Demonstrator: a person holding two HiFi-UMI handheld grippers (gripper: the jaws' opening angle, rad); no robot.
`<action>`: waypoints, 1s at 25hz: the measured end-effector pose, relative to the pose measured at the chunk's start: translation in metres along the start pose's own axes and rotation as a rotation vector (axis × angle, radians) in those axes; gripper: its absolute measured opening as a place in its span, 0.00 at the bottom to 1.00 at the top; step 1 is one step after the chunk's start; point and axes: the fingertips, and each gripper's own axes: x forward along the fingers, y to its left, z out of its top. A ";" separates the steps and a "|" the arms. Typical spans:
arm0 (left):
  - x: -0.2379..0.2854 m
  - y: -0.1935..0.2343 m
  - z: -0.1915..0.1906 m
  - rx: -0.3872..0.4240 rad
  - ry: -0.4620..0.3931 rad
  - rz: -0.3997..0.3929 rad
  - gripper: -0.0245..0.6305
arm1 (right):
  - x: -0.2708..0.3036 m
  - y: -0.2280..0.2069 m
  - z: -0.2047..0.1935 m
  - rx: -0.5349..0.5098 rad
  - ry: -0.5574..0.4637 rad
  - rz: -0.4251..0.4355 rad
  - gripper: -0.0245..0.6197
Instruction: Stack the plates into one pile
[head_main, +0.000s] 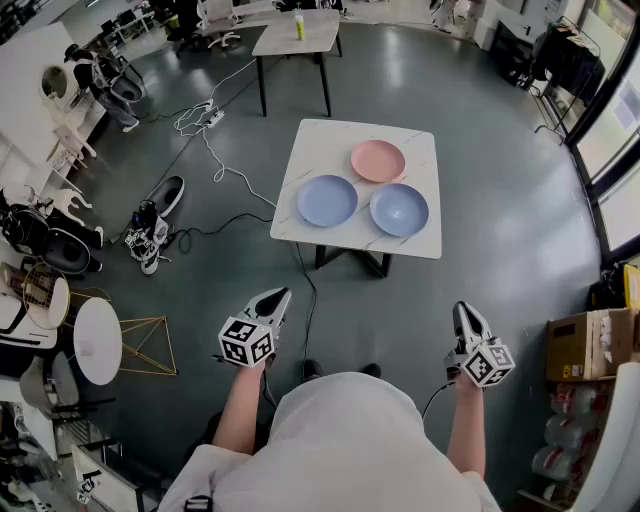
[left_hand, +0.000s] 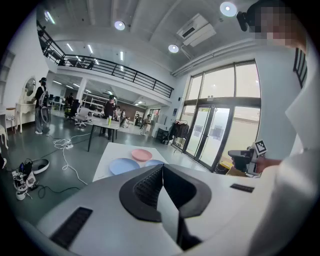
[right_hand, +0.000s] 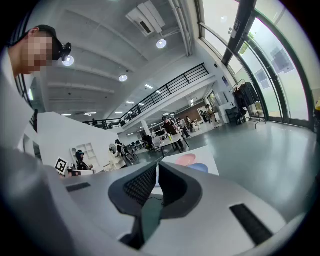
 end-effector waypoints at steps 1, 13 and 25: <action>0.000 0.000 -0.001 -0.001 0.001 0.000 0.06 | 0.000 -0.001 -0.001 0.000 0.001 0.000 0.09; 0.001 0.004 -0.006 -0.011 0.023 0.016 0.06 | 0.005 0.000 -0.003 -0.002 0.018 0.003 0.09; 0.004 -0.014 -0.013 -0.009 0.045 0.047 0.06 | 0.003 -0.017 -0.002 0.020 0.028 0.035 0.09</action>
